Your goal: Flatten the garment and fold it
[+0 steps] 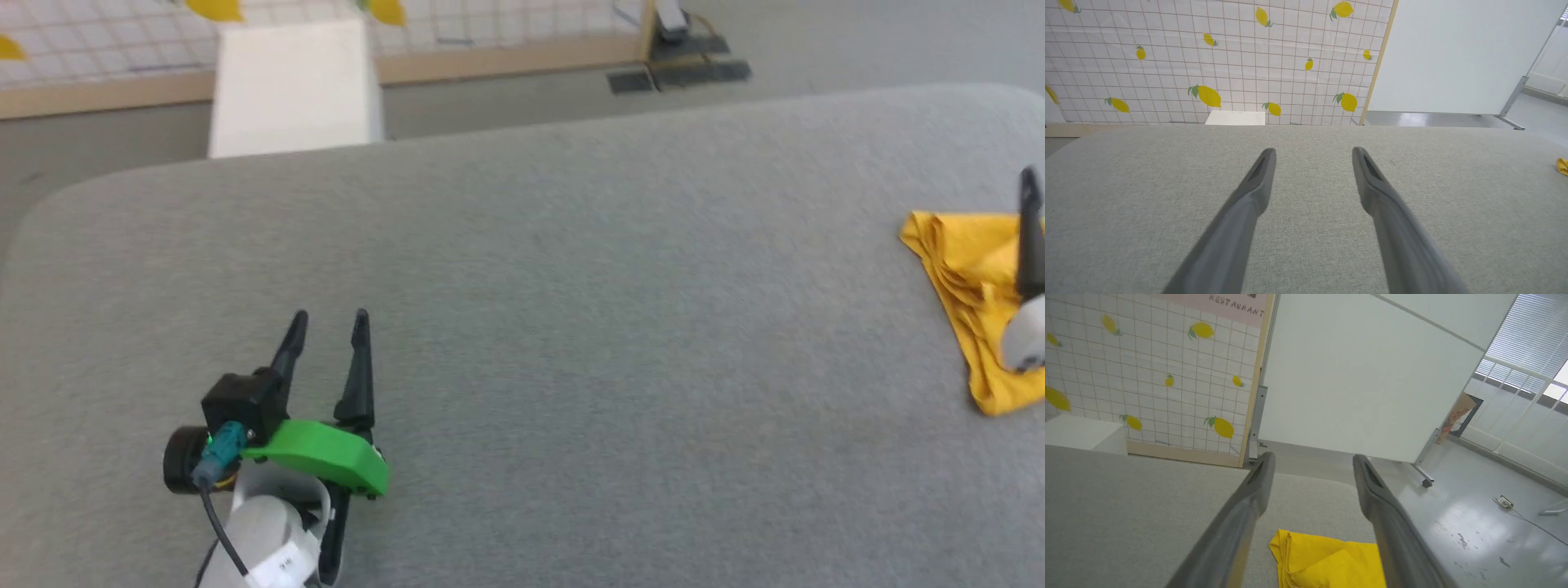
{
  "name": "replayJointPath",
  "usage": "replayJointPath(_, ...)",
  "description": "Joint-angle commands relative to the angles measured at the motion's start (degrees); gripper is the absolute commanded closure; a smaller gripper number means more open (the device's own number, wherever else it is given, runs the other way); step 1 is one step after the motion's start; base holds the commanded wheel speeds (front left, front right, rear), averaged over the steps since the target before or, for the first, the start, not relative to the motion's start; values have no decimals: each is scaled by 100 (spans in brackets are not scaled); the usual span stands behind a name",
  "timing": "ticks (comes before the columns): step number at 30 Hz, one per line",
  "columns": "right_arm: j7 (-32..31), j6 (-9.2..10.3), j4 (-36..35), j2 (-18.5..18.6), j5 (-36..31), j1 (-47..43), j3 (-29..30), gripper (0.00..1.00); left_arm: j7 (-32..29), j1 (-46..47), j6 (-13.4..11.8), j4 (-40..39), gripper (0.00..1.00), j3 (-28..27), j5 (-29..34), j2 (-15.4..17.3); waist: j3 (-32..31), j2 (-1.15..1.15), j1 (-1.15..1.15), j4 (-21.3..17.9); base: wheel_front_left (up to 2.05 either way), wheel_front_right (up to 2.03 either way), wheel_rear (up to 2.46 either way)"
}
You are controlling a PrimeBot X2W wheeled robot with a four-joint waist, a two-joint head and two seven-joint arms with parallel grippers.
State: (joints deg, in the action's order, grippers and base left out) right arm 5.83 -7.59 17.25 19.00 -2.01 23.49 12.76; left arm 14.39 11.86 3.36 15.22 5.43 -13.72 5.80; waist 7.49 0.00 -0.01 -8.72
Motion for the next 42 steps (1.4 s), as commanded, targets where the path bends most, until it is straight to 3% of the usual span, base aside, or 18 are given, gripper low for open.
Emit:
replayJointPath(1, -10, 10, -247, -158, 130, -233, -9, 0, 36, -77, -42, 45, 0, 3, -80, -24, -540, 0, 1, 595, 0, 0, 0)
replayJointPath(8, -23, 10, -1455, -1080, 434, -1354, -14, 0, 56, -202, -27, 163, 0, 71, -179, -138, -719, 0, 1, 860, 0, 0, 0)
replayJointPath(15, 16, 10, -1704, -1498, 575, -2027, -262, 0, 60, -358, -10, 115, 0, 22, -283, -206, -876, 0, 1, 929, 0, 0, 0)
replayJointPath(24, 216, 10, -1399, -1606, 619, -2466, -346, 0, 60, -477, 32, 198, 0, 111, -268, -252, -966, 0, 1, 1067, 0, 0, 0)
replayJointPath(42, 265, 10, -1538, -1612, 829, -2957, -358, 0, 61, -611, 15, 251, 0, 223, -306, -286, -993, 0, 1, 1152, 0, 0, 0)
